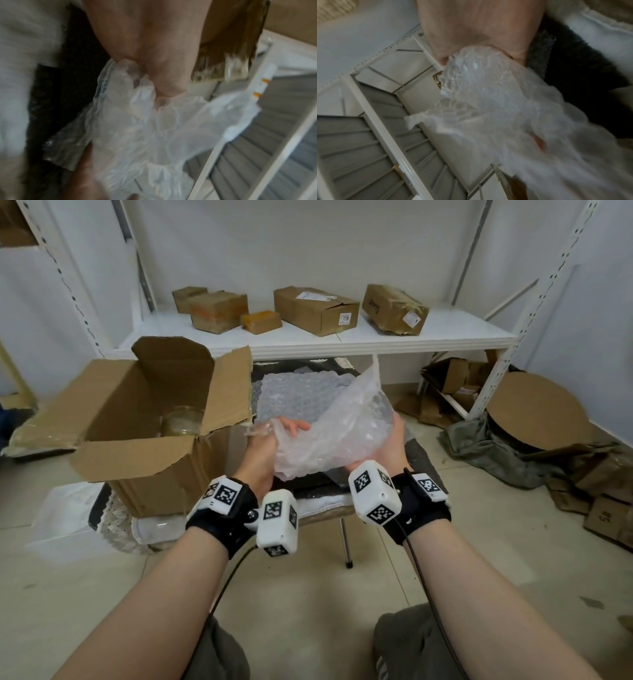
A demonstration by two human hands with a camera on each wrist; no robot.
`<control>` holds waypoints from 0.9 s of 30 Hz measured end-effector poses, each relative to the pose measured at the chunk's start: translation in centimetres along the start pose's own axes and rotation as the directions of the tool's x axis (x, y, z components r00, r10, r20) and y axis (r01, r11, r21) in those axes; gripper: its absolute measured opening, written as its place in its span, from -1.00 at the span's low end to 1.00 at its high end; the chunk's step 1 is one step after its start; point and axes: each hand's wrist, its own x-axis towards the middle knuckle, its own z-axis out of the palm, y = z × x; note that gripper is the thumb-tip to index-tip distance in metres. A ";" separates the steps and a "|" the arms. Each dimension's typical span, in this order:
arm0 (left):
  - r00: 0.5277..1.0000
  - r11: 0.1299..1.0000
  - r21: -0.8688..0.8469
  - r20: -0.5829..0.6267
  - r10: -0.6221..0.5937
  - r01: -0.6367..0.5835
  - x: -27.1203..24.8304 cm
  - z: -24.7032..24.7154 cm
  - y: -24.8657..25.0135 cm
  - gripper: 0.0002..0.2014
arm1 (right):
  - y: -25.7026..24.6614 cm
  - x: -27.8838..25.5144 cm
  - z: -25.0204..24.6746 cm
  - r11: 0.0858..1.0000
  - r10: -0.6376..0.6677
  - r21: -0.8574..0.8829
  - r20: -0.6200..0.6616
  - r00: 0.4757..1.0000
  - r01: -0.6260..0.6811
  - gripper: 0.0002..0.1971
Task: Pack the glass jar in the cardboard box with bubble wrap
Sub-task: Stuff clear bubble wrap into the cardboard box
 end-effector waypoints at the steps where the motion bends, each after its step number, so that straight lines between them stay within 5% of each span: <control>1: 1.000 0.995 0.093 -0.024 0.019 -0.017 -0.1 0.4 0.0 -0.79 | 0.0 -0.1 0.2 0.999 0.013 0.040 0.106 0.994 -0.018 -0.27; 3: 0.996 0.980 0.194 -0.065 0.056 -0.042 0.5 0.5 -1.2 -0.71 | 0.2 -0.7 0.9 0.998 0.049 0.022 0.217 0.975 -0.055 -0.05; 6: 0.996 0.953 0.295 -0.043 0.082 -0.066 0.7 0.8 -1.8 -0.69 | 0.1 -0.9 1.7 0.995 0.090 -0.046 0.178 0.980 -0.083 0.01; 9: 0.996 0.944 0.329 0.086 0.006 -0.034 0.4 0.9 -1.2 -0.77 | 0.6 -1.0 2.0 0.943 0.176 -0.279 -0.037 0.984 -0.180 0.10; 11: 0.992 0.956 0.292 0.126 -0.029 -0.010 0.7 0.7 -1.4 -0.77 | 0.2 -0.4 1.3 0.914 0.147 -0.350 -0.186 0.971 -0.206 -0.23; 13: 0.982 0.979 0.204 0.177 -0.061 0.024 1.1 0.2 -1.5 -0.78 | -0.6 -0.8 0.6 0.898 0.108 -0.402 -0.196 0.975 -0.180 -0.57; 17: 0.967 0.993 0.075 0.235 -0.102 0.087 1.5 -0.4 -1.7 -0.64 | -2.0 -1.7 0.3 0.889 0.101 -0.426 -0.172 0.980 -0.167 -0.81; 21: 0.960 0.948 0.273 0.179 -0.216 0.163 1.7 -0.2 -2.7 -0.59 | -1.5 -2.2 0.5 0.881 0.117 -0.437 -0.172 0.978 -0.183 -0.59; 24: 0.936 0.938 0.191 0.149 -0.320 0.290 1.7 0.1 -2.9 -0.46 | -1.7 -2.0 0.4 0.899 0.119 -0.402 -0.159 0.980 -0.174 -0.60; 27: 0.935 0.945 0.086 0.141 -0.326 0.317 2.1 0.2 -2.5 -0.42 | -1.5 -1.5 0.5 0.907 0.138 -0.379 -0.146 0.980 -0.184 -0.30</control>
